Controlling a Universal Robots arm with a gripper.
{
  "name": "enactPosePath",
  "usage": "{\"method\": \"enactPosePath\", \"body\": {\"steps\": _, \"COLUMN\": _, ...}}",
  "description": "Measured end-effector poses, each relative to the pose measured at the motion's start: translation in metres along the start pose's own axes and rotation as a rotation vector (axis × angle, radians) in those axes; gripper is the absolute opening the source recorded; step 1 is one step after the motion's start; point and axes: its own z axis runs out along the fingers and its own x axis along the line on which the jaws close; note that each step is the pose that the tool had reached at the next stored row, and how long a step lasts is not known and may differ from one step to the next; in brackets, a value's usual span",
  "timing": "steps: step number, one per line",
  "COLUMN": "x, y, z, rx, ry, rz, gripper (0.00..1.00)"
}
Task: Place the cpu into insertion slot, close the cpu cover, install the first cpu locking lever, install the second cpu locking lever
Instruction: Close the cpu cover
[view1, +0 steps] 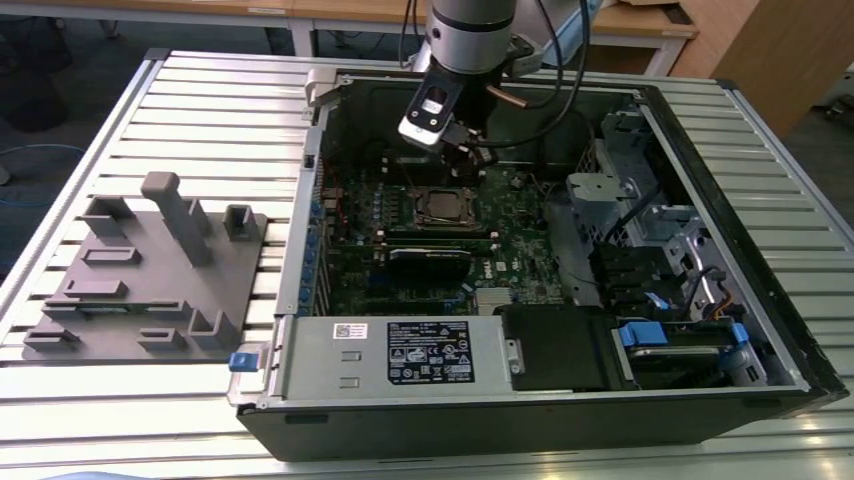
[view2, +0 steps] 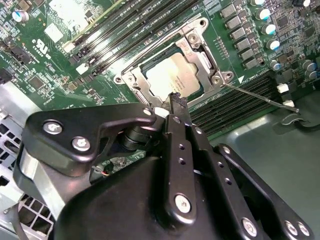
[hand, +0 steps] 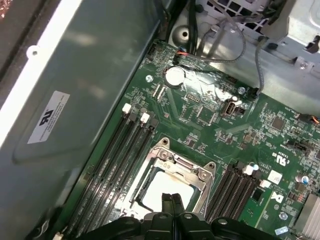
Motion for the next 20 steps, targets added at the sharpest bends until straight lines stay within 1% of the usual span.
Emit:
{"method": "enactPosePath", "body": {"steps": 1, "x": 0.0000, "y": 0.0000, "z": 0.0000, "rx": -0.0001, "ry": 0.0006, "rz": -0.014, "gripper": 0.10}}
{"method": "enactPosePath", "body": {"steps": 2, "x": 0.0000, "y": 0.0000, "z": 0.0002, "rx": -0.0004, "ry": 0.0034, "rz": -0.085, "gripper": 0.10}}
{"method": "enactPosePath", "body": {"steps": 3, "x": 0.0000, "y": 0.0000, "z": 0.0004, "rx": -0.0006, "ry": 0.0050, "rz": -0.124, "gripper": 0.10}}
{"method": "enactPosePath", "body": {"steps": 9, "x": 0.0000, "y": -0.0001, "z": 0.0010, "rx": -0.0010, "ry": 0.0087, "rz": -0.216, "gripper": 0.10}}
{"method": "enactPosePath", "body": {"steps": 15, "x": 0.0000, "y": -0.0001, "z": 0.0015, "rx": -0.0014, "ry": 0.0118, "rz": -0.295, "gripper": 0.10}}
{"method": "enactPosePath", "body": {"steps": 20, "x": 0.0000, "y": -0.0001, "z": 0.0015, "rx": -0.0014, "ry": 0.0119, "rz": -0.297, "gripper": 0.10}}
